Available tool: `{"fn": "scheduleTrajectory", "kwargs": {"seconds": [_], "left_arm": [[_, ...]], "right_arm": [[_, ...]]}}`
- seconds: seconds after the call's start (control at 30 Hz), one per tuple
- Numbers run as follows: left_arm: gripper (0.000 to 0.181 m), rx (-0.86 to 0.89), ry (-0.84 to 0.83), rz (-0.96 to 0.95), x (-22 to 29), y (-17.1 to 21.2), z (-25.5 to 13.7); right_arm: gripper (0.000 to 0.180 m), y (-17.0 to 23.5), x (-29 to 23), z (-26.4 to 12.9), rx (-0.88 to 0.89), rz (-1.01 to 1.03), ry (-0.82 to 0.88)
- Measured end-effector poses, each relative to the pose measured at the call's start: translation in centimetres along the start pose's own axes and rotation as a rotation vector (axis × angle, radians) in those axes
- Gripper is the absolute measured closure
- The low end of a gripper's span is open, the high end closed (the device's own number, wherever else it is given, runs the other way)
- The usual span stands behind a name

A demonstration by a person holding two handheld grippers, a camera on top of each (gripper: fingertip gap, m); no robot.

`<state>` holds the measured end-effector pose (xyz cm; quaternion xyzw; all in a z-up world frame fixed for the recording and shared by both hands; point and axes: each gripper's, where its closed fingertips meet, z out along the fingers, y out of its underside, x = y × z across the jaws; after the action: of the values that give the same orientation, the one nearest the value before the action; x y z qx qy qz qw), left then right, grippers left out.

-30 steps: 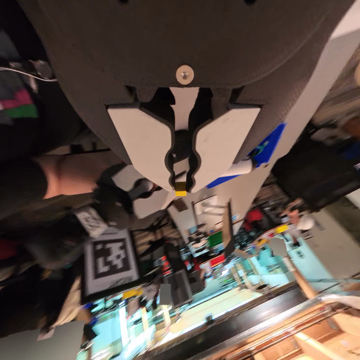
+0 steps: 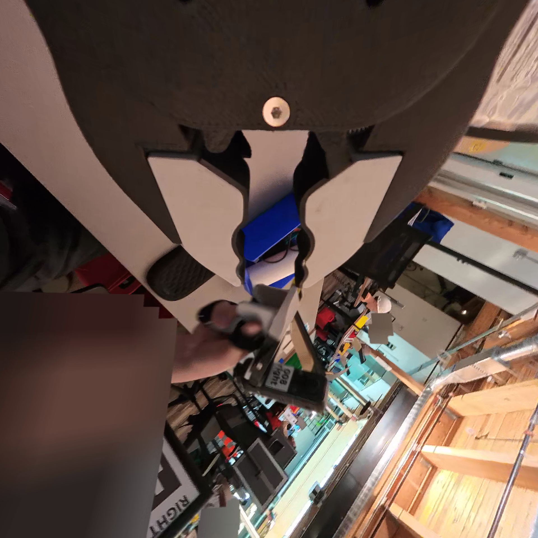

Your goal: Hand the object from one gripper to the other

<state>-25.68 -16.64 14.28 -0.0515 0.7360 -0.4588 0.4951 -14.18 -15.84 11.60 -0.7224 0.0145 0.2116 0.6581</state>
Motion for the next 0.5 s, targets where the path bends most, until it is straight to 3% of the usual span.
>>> {"fn": "scheduleTrajectory", "kwargs": {"seconds": [0.03, 0.1, 0.13, 0.23, 0.43, 0.5], "left_arm": [[0.154, 0.000, -0.018, -0.012, -0.6, 0.0, -0.7], [0.151, 0.002, -0.056, -0.026, -1.8, -0.1, -2.3], [0.152, -0.006, -0.078, -0.030, -2.4, 0.0, -3.0], [0.154, -0.061, -0.123, -0.032, -3.6, 0.9, -4.8], [0.157, -0.110, -0.150, -0.080, -4.9, 2.7, -6.0], [0.157, -0.124, -0.145, -0.090, -5.0, 3.1, -5.8]], "right_arm": [[0.168, -0.1, 6.6, -1.7, -0.110, -0.135, 0.270], [0.168, 0.4, 19.4, -7.3, -0.366, -0.293, 0.757], [0.168, 1.9, 23.8, -9.6, -0.503, -0.250, 0.870], [0.167, 7.7, 28.6, -10.6, -0.707, 0.077, 0.813], [0.167, 12.7, 31.4, -9.7, -0.906, 0.157, 0.827], [0.167, 13.2, 32.6, -10.5, -0.976, 0.107, 0.901]]}}
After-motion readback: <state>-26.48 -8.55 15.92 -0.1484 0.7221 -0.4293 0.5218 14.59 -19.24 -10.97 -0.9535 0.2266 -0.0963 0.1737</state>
